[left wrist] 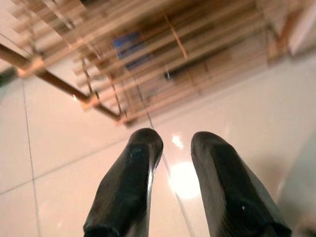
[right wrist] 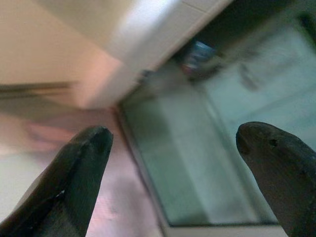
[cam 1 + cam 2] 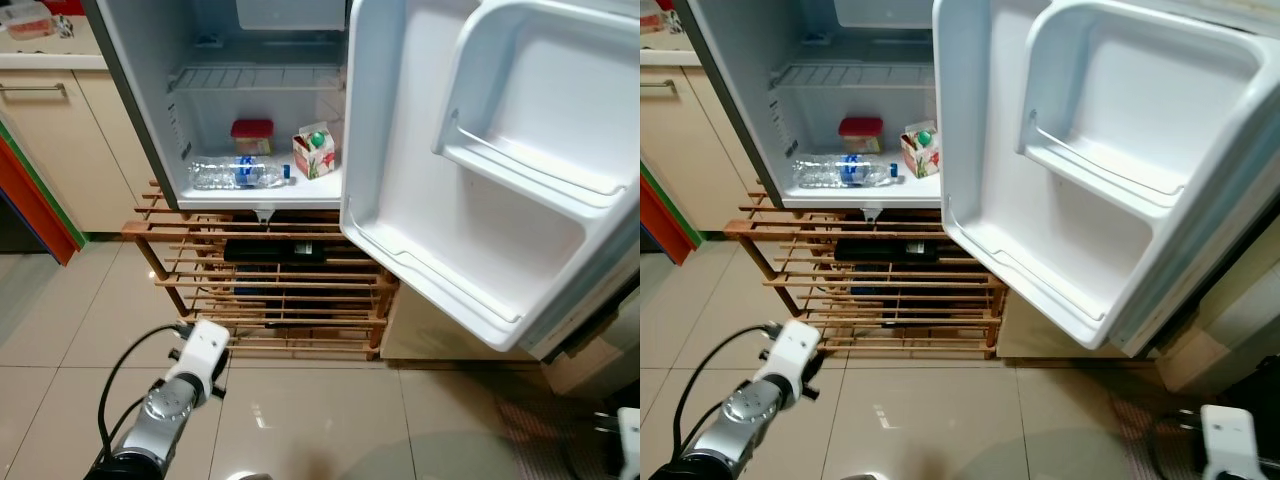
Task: Restocking fridge
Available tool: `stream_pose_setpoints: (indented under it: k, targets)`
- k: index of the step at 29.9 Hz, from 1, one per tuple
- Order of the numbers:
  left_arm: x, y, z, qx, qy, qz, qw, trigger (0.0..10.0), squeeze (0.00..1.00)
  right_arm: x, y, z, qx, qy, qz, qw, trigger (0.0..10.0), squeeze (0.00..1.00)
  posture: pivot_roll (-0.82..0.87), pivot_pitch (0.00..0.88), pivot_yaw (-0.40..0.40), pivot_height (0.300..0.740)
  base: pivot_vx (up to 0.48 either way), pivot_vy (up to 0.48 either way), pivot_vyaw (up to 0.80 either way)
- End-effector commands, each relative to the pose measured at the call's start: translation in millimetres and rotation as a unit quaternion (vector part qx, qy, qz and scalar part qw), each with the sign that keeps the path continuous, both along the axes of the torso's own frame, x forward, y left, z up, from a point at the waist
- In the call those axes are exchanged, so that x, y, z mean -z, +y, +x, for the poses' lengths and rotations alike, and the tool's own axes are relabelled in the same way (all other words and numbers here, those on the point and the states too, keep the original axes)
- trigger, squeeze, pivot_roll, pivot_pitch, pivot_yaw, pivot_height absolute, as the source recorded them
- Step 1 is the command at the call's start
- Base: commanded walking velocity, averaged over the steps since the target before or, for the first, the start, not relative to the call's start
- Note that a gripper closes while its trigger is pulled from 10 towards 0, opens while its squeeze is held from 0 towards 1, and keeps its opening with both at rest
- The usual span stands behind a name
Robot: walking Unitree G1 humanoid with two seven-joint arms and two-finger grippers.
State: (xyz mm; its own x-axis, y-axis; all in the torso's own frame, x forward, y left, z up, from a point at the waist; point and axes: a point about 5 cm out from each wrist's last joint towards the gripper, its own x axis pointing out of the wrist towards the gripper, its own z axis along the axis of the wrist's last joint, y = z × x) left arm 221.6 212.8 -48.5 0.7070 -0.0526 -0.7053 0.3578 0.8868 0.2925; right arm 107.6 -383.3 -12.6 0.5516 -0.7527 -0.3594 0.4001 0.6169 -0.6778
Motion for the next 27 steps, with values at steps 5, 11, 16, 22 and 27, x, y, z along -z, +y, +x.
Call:
stream_pose_setpoints:
  k: [5,11,16,22,27]
  targets:
    - [16,18.2,-22.1,-0.048,0.074,0.007,0.996,10.0,0.0,-30,-33.6,2.2,0.066,-0.062,-0.042,0.995,10.0,0.0,0.05,0.034,0.025,0.73,0.0,0.0,0.0]
    - [19,12.2,-20.8,-0.053,0.083,0.034,0.995,10.0,0.0,-57,-19.4,61.7,0.017,-0.213,0.003,0.977,10.0,0.0,0.03,0.04,0.034,0.73,0.0,0.0,0.0]
    - [8,10.1,-0.7,-0.072,0.044,0.022,0.996,10.0,0.0,-92,6.9,118.2,-0.059,-0.324,0.04,0.943,10.0,0.0,0.03,0.045,0.038,0.73,0.0,0.0,0.0]
    - [7,8.1,3.3,-0.073,0.042,0.029,0.996,10.0,0.0,-129,34.2,157.5,-0.125,-0.406,0.094,0.9,10.0,0.0,0.03,0.042,0.035,0.73,0.0,0.0,0.0]
    - [12,17.7,-8.1,-0.075,0.069,0.052,0.993,10.0,0.0,-143,58.5,169.8,-0.169,-0.439,0.158,0.868,10.0,0.0,0.02,0.037,0.038,0.73,0.0,0.0,0.0]
